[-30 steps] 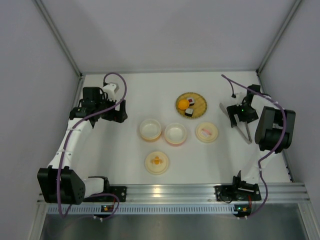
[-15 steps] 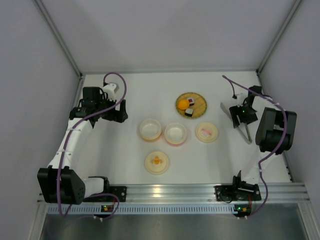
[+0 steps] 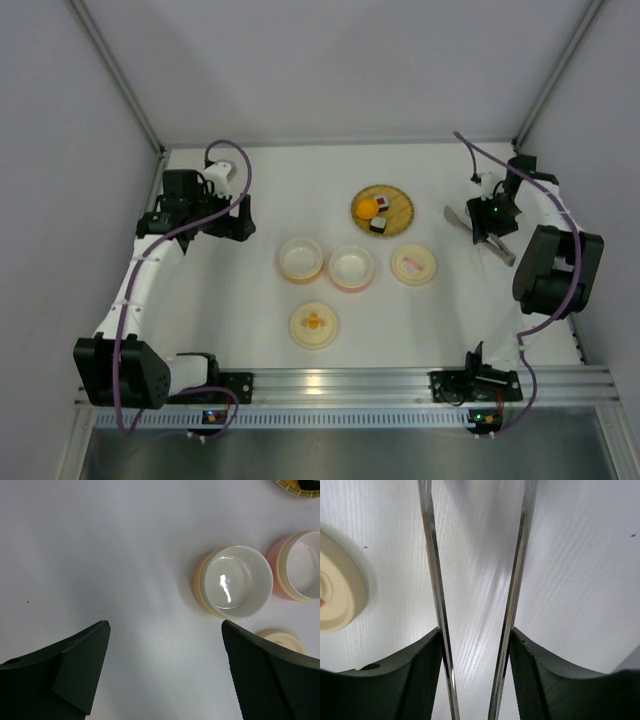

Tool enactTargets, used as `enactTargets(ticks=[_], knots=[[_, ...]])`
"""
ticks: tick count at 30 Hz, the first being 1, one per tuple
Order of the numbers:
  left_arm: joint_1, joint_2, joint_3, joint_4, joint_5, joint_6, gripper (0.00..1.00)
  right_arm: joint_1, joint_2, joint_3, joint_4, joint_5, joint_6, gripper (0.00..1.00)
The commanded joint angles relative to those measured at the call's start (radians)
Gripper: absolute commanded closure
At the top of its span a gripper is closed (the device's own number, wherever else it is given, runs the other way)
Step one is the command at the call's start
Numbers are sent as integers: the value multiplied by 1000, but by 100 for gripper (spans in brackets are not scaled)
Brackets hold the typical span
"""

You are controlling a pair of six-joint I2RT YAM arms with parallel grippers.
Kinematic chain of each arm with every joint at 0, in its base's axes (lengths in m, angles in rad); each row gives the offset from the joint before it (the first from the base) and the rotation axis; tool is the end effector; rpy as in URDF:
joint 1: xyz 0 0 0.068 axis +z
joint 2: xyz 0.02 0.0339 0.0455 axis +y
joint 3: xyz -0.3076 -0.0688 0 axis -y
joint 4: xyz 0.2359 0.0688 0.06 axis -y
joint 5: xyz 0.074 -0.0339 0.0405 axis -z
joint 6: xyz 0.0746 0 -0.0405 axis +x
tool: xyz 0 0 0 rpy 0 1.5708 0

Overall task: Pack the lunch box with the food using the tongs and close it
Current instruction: Pick up the clamp at the center of the board.

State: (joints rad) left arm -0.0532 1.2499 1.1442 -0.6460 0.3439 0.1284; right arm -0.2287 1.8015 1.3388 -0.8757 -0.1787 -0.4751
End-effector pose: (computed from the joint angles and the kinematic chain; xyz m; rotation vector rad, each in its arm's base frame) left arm 0.2675 -0.0394 0.3417 0.3793 2.2634 -0.3598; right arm 0.3557 -0.0692 0.2179 -0.3811 2.8345 0.1255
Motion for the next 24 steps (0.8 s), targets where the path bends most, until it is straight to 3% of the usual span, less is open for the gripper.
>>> enactTargets(ticks=[1, 8, 17, 24], knots=[[6, -17, 40, 14, 26, -13, 2, -14, -65, 126, -141, -53, -3, 48], [6, -26, 37, 6, 23, -12, 2, -14, -80, 175, -183, -83, -5, 49], [4, -38, 46, -1, 23, -15, 2, -14, -244, 252, -226, -231, -57, 50], [4, -37, 60, -15, 47, -16, 2, 75, -269, 349, -272, -338, -7, 50]])
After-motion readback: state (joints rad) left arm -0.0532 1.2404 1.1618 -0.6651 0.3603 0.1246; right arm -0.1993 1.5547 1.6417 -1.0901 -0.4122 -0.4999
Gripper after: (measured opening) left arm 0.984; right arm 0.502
